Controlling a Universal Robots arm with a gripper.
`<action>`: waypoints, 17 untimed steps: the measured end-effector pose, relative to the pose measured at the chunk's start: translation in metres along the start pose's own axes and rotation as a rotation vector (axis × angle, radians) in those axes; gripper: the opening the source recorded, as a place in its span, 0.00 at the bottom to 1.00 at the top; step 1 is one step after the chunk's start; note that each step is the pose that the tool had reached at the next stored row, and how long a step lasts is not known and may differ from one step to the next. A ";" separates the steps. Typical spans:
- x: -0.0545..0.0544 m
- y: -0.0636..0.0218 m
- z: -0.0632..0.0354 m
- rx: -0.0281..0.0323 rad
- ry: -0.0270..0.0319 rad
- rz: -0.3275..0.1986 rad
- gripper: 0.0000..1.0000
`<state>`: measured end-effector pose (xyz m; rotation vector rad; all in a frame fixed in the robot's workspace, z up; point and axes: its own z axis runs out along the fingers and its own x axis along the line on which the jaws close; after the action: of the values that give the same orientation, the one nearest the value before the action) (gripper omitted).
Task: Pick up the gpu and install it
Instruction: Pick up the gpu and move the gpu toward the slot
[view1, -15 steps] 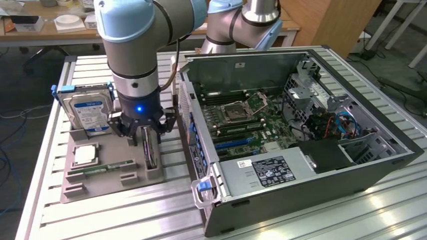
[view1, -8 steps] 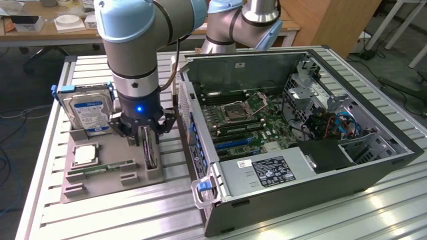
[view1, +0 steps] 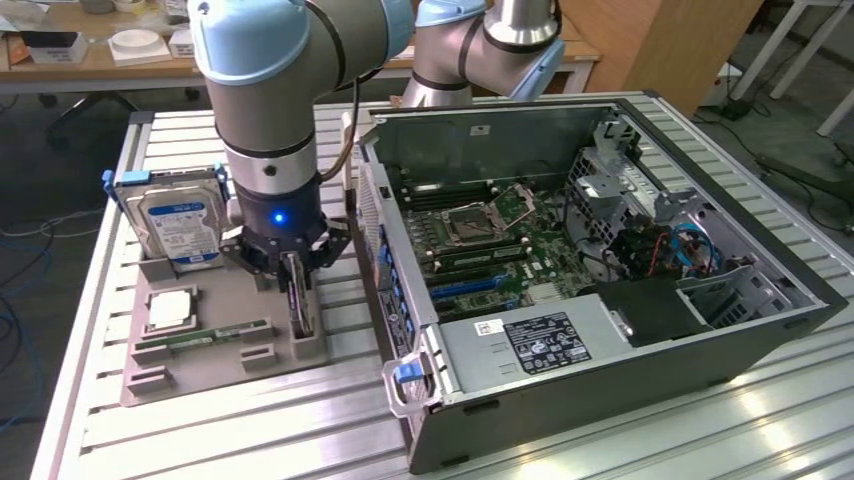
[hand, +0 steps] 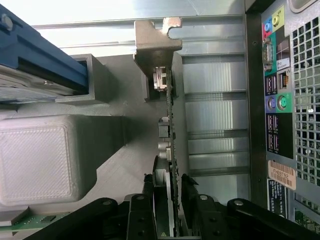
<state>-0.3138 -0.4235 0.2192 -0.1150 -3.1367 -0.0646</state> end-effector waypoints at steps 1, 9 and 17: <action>0.000 0.0000 0.0000 0.0000 0.0000 0.000 0.36; 0.000 0.0007 0.0000 0.0001 0.0000 0.000 0.36; 0.000 0.0025 0.0002 0.0001 0.0000 0.000 0.36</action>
<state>-0.3135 -0.4210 0.2192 -0.1149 -3.1366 -0.0645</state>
